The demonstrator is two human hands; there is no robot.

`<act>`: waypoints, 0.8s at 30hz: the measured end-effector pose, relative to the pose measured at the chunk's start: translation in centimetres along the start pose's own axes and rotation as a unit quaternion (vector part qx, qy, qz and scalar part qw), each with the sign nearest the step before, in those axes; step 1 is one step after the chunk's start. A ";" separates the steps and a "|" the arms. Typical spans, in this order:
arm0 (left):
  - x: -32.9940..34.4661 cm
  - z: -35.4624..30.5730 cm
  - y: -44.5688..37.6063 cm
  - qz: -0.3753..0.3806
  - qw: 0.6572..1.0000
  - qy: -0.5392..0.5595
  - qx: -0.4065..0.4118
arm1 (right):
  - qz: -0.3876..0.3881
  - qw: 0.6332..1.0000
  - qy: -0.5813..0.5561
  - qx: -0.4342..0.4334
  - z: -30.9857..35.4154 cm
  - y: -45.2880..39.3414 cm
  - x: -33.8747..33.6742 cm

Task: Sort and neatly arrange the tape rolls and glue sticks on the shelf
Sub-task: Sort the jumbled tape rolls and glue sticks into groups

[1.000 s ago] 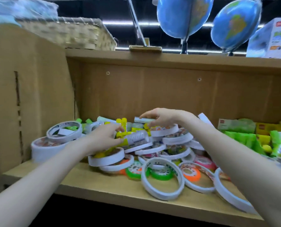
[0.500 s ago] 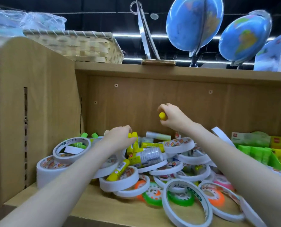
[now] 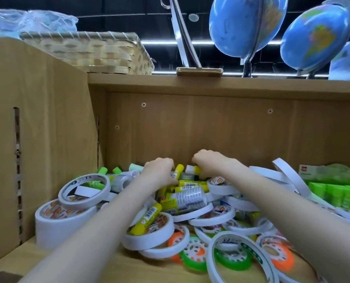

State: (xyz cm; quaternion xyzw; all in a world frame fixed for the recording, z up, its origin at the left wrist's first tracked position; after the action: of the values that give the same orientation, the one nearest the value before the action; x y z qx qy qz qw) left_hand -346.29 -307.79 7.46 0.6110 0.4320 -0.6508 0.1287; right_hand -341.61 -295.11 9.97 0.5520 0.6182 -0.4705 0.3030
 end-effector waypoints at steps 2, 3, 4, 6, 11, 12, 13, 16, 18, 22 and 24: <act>0.1 -0.2 0.2 0.021 0.998 -0.051 0.020 | -0.011 0.998 -0.067 0.006 -0.7 0.5 -0.9; 0.2 -0.3 0.4 0.028 0.997 -0.066 0.027 | -0.013 0.995 -0.095 -0.002 -0.8 0.8 -1.3; 0.2 -0.3 0.6 0.029 0.997 -0.068 0.034 | -0.006 0.993 -0.118 -0.017 -0.8 1.0 -1.5; 0.1 -0.1 1.0 0.014 0.998 -0.041 0.048 | 0.039 0.988 -0.141 -0.051 -0.4 1.4 -1.9; -0.2 0.6 2.2 -0.015 0.995 0.054 0.085 | 0.187 0.966 -0.160 -0.072 0.4 1.8 -1.3; -0.2 0.6 2.4 -0.018 0.994 0.060 0.095 | 0.205 0.962 -0.165 -0.072 0.5 1.9 -1.2; -0.2 0.6 2.6 -0.022 0.992 0.059 0.105 | 0.216 0.959 -0.166 -0.073 0.5 2.0 -1.1; -0.1 0.5 3.0 -0.036 0.990 0.058 0.119 | 0.221 0.961 -0.151 -0.073 0.8 2.1 -0.9; -0.1 0.6 3.0 -0.043 0.991 0.070 0.105 | 0.220 0.966 -0.121 -0.066 1.3 2.0 -0.8; -0.5 1.1 3.3 -0.076 0.988 0.109 0.072 | 0.186 0.976 -0.085 -0.074 1.7 1.7 -0.8; -0.6 1.3 3.7 -0.097 0.983 0.143 0.069 | 0.166 0.974 -0.131 -0.084 1.3 1.6 -0.4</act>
State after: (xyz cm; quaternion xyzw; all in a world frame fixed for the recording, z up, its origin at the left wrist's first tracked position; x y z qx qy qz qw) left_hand -344.46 -311.10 6.40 0.6600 0.4574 -0.5946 -0.0405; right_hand -340.15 -296.57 9.48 0.5526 0.5104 -0.4283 0.5006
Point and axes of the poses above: each hand's wrist, its own y-axis away from the middle knuckle, its own x-axis out of the palm, z = x × y, the point moved 4 cm from there along -y, towards the middle knuckle
